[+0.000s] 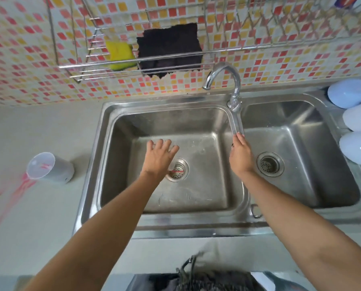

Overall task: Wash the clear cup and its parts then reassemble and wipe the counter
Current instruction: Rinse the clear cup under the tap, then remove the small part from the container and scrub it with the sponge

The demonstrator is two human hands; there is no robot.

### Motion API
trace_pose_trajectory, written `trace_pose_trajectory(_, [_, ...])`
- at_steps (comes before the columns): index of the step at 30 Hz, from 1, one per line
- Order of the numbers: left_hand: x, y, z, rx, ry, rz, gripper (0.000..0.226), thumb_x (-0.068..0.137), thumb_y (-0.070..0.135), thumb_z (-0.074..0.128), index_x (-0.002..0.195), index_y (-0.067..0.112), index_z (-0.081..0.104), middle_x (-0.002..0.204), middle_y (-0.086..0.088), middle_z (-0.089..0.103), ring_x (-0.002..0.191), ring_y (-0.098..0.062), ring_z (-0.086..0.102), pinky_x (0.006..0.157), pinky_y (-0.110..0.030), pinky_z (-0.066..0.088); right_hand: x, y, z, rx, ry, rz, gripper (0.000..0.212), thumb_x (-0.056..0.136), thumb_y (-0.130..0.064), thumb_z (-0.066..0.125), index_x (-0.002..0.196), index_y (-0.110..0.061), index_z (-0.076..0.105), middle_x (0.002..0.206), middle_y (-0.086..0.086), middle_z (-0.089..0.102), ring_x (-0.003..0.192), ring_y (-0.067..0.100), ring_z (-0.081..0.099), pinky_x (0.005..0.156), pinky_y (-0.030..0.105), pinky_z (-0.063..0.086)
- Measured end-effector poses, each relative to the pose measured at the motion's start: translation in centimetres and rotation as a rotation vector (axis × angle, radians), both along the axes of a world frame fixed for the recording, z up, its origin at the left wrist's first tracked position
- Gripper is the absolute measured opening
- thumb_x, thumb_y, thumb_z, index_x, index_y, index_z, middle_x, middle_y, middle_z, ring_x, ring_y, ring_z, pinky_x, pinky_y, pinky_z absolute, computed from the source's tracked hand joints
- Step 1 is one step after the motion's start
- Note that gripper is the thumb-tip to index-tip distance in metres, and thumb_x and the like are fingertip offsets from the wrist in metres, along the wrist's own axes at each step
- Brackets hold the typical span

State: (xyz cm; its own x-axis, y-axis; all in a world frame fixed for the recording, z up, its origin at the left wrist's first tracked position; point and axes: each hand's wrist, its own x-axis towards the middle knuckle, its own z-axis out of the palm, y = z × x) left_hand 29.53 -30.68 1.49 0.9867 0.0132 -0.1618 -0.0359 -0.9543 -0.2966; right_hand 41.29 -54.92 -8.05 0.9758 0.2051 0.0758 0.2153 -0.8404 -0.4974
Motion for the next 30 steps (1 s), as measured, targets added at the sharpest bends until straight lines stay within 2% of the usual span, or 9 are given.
trace_pose_trajectory(3, [-2.3,1.6,1.2,-0.225,-0.137,0.177,0.078,0.070,0.048,0.077,0.134,0.025,0.038,0.132,-0.002,0.044,0.120,-0.025,0.044,0.099,-0.044,0.031,-1.9,1.8,1.1,0.011,0.022,0.009,0.057,0.089,-0.004,0.055,0.143,-0.008,0.040,0.152,0.015,0.034,0.141,0.033,0.029,0.114,0.044,0.030])
trace_pose_trajectory(7, [-6.8,5.3,3.3,-0.588,-0.362,0.483,0.086,0.062,0.053,0.082,0.132,0.024,0.041,0.131,-0.002,0.048,0.120,-0.025,0.048,0.099,-0.048,0.038,-6.7,6.8,1.9,0.014,0.085,0.144,0.066,0.088,-0.015,0.062,0.148,-0.021,0.035,0.155,0.013,0.029,0.136,0.036,0.035,0.110,0.045,0.034])
trace_pose_trajectory(11, [-13.3,10.1,4.5,-0.645,-0.532,0.627,0.076,0.061,0.054,0.079,0.124,0.030,0.043,0.122,0.002,0.053,0.113,-0.025,0.052,0.093,-0.044,0.040,-10.8,13.9,2.6,0.067,0.138,0.332,0.064,0.089,-0.019,0.061,0.148,-0.023,0.035,0.154,0.011,0.031,0.138,0.033,0.033,0.111,0.043,0.033])
trace_pose_trajectory(14, [-18.5,13.9,4.6,-0.628,-0.629,0.750,0.086,0.062,0.070,0.073,0.126,0.019,0.046,0.122,0.000,0.057,0.109,-0.026,0.051,0.092,-0.042,0.041,-13.6,20.3,4.3,0.158,0.152,0.442,0.063,0.089,-0.021,0.064,0.146,-0.024,0.037,0.151,0.008,0.038,0.138,0.028,0.036,0.109,0.041,0.036])
trace_pose_trajectory(16, [-21.9,16.4,4.3,-0.641,-0.691,0.801,0.085,0.064,0.070,0.072,0.124,0.016,0.047,0.120,0.000,0.059,0.107,-0.026,0.049,0.091,-0.040,0.040,-15.4,24.8,5.5,0.241,0.151,0.538,0.062,0.089,-0.023,0.065,0.145,-0.021,0.039,0.149,0.007,0.042,0.138,0.024,0.037,0.111,0.034,0.032])
trace_pose_trajectory(21, [-27.2,21.8,3.1,-0.787,-0.737,0.935,0.086,0.065,0.056,0.080,0.129,0.012,0.043,0.121,-0.004,0.056,0.110,-0.026,0.047,0.090,-0.032,0.040,-19.0,34.6,9.2,0.374,0.271,0.616,0.077,0.084,-0.033,0.073,0.147,-0.015,0.034,0.151,0.004,0.039,0.139,0.017,0.035,0.112,0.025,0.025])
trace_pose_trajectory(26, [-27.8,23.0,2.4,-0.858,-0.656,0.920,0.087,0.065,0.050,0.083,0.130,0.012,0.039,0.124,-0.004,0.052,0.111,-0.027,0.048,0.093,-0.037,0.044,-20.1,37.9,10.2,0.449,0.306,0.612,0.095,0.072,-0.042,0.081,0.148,-0.019,0.030,0.149,-0.005,0.039,0.135,0.010,0.036,0.104,0.015,0.024])
trace_pose_trajectory(29, [-27.0,22.1,2.8,-0.886,-0.663,0.869,0.086,0.065,0.047,0.084,0.131,0.013,0.039,0.127,-0.002,0.050,0.114,-0.024,0.047,0.095,-0.035,0.043,-19.7,37.4,10.1,0.492,0.323,0.594,0.089,0.065,-0.044,0.085,0.140,-0.026,0.040,0.136,-0.014,0.049,0.123,0.006,0.046,0.102,0.023,0.038])
trace_pose_trajectory(30, [-29.3,26.0,0.9,-0.958,-0.636,0.883,0.087,0.066,0.046,0.084,0.132,0.013,0.038,0.129,-0.002,0.050,0.115,-0.023,0.046,0.096,-0.034,0.042,-22.0,41.2,9.3,0.469,0.319,0.570,0.087,0.064,-0.044,0.085,0.138,-0.028,0.041,0.134,-0.014,0.052,0.121,0.007,0.049,0.101,0.028,0.041])
